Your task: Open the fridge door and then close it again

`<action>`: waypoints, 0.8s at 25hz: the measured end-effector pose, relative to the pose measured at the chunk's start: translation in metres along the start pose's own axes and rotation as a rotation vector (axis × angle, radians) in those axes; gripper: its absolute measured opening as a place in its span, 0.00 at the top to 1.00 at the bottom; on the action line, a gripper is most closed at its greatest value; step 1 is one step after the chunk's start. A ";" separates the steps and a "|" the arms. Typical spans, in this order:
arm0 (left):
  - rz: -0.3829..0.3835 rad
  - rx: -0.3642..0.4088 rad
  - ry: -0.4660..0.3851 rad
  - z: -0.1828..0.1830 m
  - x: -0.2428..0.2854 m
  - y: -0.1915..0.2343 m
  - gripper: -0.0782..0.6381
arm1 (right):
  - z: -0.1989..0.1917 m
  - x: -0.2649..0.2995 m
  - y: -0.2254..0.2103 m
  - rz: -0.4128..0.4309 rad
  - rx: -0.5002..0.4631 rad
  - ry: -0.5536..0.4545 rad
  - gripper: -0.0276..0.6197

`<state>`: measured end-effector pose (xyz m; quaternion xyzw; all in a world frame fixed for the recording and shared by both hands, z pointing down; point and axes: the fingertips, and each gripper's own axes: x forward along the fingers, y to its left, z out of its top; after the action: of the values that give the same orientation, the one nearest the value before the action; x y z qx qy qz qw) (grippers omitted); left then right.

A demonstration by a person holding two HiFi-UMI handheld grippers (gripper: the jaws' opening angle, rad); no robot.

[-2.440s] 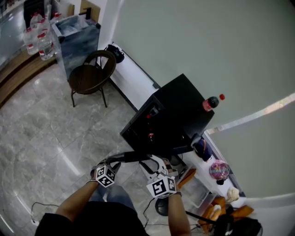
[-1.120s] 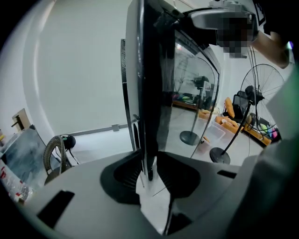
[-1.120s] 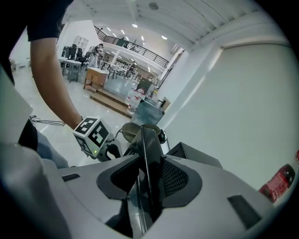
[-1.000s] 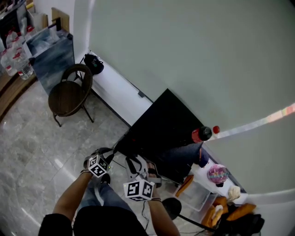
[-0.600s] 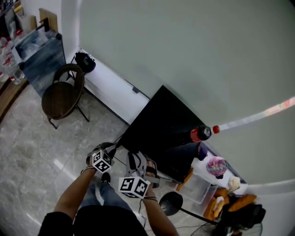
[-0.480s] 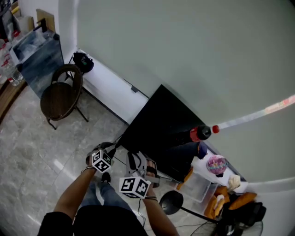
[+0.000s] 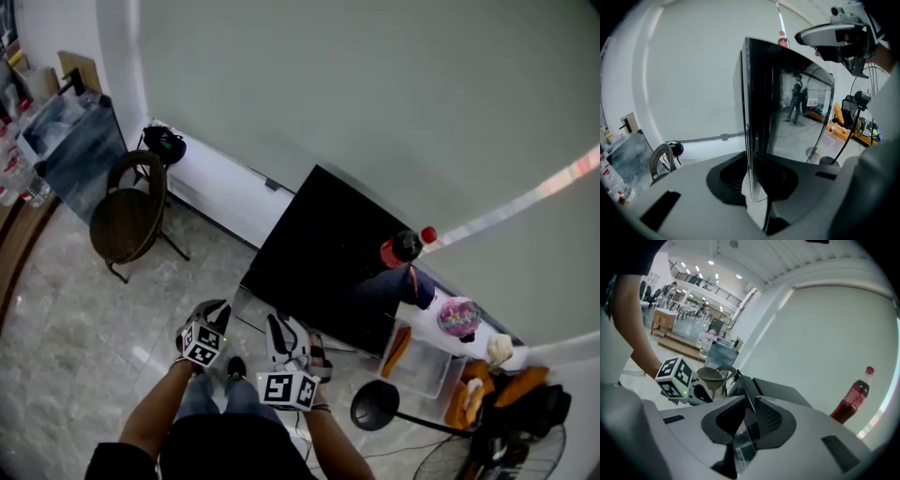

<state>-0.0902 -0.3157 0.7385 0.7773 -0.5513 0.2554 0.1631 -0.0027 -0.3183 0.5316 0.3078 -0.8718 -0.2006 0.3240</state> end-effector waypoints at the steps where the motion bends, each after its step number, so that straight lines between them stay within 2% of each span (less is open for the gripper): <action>1: 0.008 -0.006 -0.030 0.007 -0.015 0.001 0.83 | 0.001 -0.009 0.000 -0.017 0.052 -0.017 0.87; 5: 0.000 -0.019 -0.140 0.031 -0.073 -0.007 0.88 | 0.000 -0.041 0.008 -0.106 0.251 -0.050 0.94; 10: -0.093 0.016 -0.291 0.057 -0.164 -0.037 0.88 | 0.009 -0.095 0.035 -0.204 0.476 -0.091 0.94; 14: -0.120 0.019 -0.352 0.058 -0.243 -0.045 0.88 | 0.016 -0.144 0.070 -0.346 0.578 -0.096 0.94; 17: -0.123 -0.024 -0.398 0.055 -0.292 -0.040 0.88 | 0.022 -0.182 0.094 -0.444 0.652 -0.116 0.94; 20: -0.148 -0.065 -0.451 0.056 -0.335 -0.036 0.88 | 0.026 -0.225 0.121 -0.516 0.765 -0.096 0.94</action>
<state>-0.1316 -0.0743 0.5005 0.8474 -0.5231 0.0446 0.0792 0.0658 -0.0761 0.4798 0.6023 -0.7922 0.0475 0.0859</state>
